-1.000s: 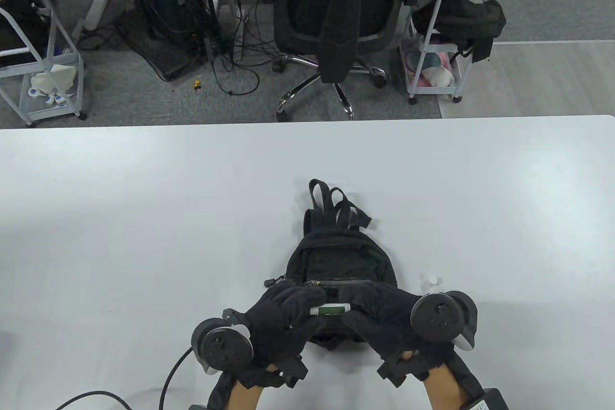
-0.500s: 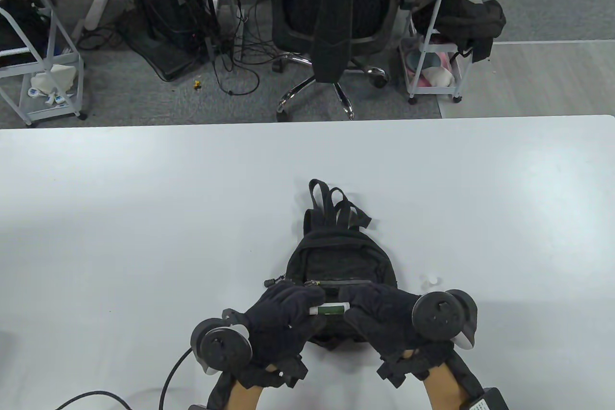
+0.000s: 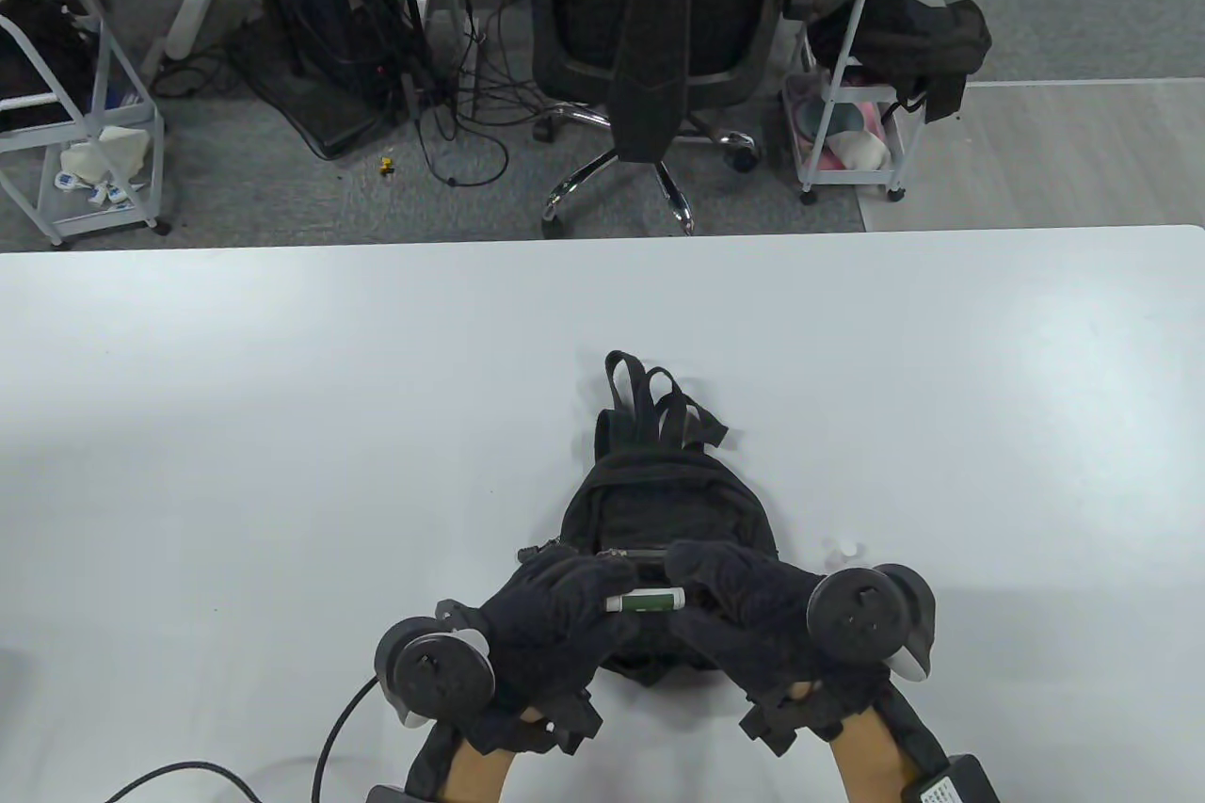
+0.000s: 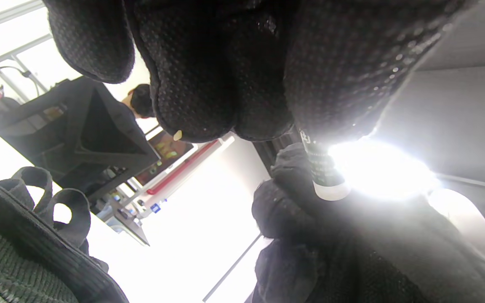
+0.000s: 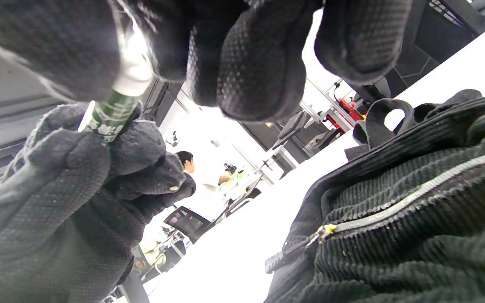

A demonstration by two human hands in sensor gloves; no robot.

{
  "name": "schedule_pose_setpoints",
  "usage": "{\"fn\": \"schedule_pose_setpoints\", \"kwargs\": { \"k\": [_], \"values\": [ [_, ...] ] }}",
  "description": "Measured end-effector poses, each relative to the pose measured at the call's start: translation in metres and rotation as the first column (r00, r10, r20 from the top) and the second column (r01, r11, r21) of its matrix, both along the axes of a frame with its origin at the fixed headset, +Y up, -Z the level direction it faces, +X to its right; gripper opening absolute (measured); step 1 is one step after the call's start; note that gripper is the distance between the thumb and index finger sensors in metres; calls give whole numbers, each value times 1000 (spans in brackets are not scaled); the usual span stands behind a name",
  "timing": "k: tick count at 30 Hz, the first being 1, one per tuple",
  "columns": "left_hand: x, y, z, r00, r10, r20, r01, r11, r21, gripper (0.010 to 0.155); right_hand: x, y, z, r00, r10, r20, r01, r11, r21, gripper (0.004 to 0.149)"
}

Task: Apply lubricant on backpack

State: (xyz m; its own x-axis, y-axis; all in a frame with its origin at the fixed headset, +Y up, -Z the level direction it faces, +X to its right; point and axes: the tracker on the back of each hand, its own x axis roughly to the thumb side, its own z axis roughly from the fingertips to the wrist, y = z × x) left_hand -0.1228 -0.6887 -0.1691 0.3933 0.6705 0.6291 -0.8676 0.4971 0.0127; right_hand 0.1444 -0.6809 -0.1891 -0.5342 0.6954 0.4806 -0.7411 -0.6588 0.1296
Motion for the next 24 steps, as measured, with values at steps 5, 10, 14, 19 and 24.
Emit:
{"fn": "schedule_pose_setpoints", "kwargs": {
  "k": [5, 10, 14, 19, 24],
  "values": [
    [0, -1, 0, 1000, 7, 4, -7, 1000, -11, 53, 0, -1, 0, 999, 34, -7, -34, 999, 1, 53],
    [-1, 0, 0, 1000, 14, 1, -14, 1000, -4, 53, 1, -3, -1, 1000, -2, -5, 2, 1000, -18, 56],
    [1, 0, 2, 1000, 12, 8, -12, 1000, -2, 53, 0, 3, 4, 999, 40, 16, -41, 998, 44, 57],
    [1, -1, 1, 1000, 23, 10, -23, 1000, -7, 53, 2, -2, 0, 1000, -7, -29, 6, 1000, -17, 48],
    [0, -1, 0, 1000, 19, 6, -19, 1000, -8, 53, 3, -1, 0, 1000, -6, -11, 6, 1000, -1, 61]
  ]
}}
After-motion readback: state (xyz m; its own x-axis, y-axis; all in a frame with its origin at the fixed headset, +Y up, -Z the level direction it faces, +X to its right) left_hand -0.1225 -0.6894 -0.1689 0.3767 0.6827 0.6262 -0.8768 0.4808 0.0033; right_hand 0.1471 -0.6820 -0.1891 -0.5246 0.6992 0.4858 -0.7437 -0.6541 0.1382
